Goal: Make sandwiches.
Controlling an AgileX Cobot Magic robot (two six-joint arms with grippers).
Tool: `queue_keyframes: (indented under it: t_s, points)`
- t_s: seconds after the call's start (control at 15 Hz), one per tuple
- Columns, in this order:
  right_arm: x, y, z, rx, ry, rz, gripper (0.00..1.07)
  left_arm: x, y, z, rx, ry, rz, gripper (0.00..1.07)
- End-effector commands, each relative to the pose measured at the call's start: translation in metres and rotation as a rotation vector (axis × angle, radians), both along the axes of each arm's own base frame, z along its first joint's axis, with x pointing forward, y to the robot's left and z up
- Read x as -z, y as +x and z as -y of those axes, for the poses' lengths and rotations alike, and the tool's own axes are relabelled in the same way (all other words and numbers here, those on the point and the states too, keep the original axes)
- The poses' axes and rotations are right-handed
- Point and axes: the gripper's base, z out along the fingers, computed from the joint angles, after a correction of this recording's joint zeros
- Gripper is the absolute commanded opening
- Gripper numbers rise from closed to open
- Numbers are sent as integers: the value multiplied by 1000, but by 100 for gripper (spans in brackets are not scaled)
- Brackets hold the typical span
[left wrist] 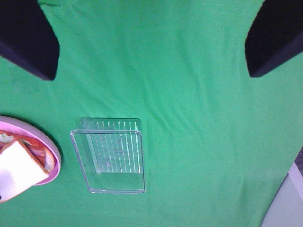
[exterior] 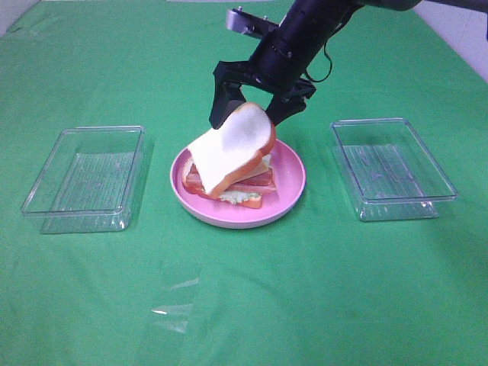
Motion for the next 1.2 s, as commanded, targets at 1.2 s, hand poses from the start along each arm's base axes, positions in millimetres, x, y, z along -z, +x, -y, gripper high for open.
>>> queue_keyframes:
  t_s: [1.2]
  points:
    - [-188,-228,128,218,-262,223,93,0,-2,0,-8,-4,24,102]
